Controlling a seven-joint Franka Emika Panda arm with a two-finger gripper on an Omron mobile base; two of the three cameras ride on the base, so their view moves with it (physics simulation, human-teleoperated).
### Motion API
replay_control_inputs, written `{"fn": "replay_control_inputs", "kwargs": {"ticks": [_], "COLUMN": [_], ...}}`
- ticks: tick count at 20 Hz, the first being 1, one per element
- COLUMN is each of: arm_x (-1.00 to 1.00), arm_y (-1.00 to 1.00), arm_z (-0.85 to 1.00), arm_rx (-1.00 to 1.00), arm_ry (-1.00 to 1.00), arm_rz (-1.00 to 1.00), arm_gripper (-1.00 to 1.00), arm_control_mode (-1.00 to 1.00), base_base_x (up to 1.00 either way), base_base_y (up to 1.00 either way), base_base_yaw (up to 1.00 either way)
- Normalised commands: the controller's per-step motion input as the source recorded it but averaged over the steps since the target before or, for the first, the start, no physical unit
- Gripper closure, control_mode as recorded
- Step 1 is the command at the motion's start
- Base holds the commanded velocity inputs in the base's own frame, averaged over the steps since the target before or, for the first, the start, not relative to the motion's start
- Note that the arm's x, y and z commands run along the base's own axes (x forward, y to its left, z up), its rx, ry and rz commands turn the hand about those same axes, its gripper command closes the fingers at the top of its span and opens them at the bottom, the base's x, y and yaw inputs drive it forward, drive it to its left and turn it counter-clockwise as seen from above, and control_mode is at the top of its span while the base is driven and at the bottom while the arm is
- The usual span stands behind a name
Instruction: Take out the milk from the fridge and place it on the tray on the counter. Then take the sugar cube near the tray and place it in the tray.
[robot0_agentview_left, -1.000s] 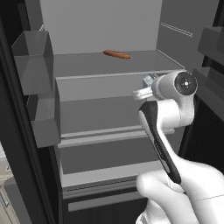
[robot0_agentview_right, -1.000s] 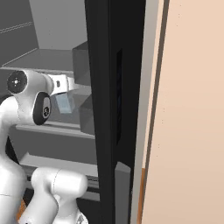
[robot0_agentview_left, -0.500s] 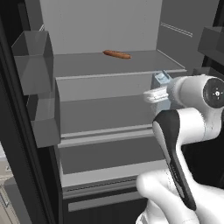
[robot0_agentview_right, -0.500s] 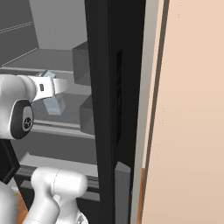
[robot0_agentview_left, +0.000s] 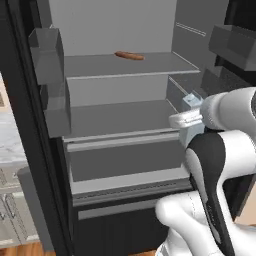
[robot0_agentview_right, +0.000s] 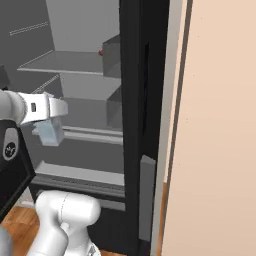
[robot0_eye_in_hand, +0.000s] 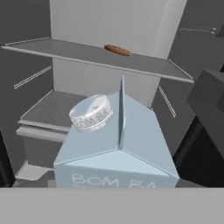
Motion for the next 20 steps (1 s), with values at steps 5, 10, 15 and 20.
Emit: {"fn": "replay_control_inputs", "kwargs": {"ticks": [5,10,15,20], "arm_x": [0.00,0.00,0.00,0.00], "arm_y": [0.00,0.00,0.00,0.00], "arm_z": [0.00,0.00,0.00,0.00], "arm_rx": [0.00,0.00,0.00,0.00], "arm_ry": [0.00,0.00,0.00,0.00], "arm_rz": [0.00,0.00,0.00,0.00], "arm_gripper": [1.00,1.00,1.00,1.00], "arm_control_mode": [1.00,1.00,1.00,1.00], "base_base_x": [-1.00,-0.94,-0.25,-0.03], "base_base_y": [0.46,0.93,1.00,0.89], "base_base_yaw": [-0.01,0.14,0.37,0.69]}}
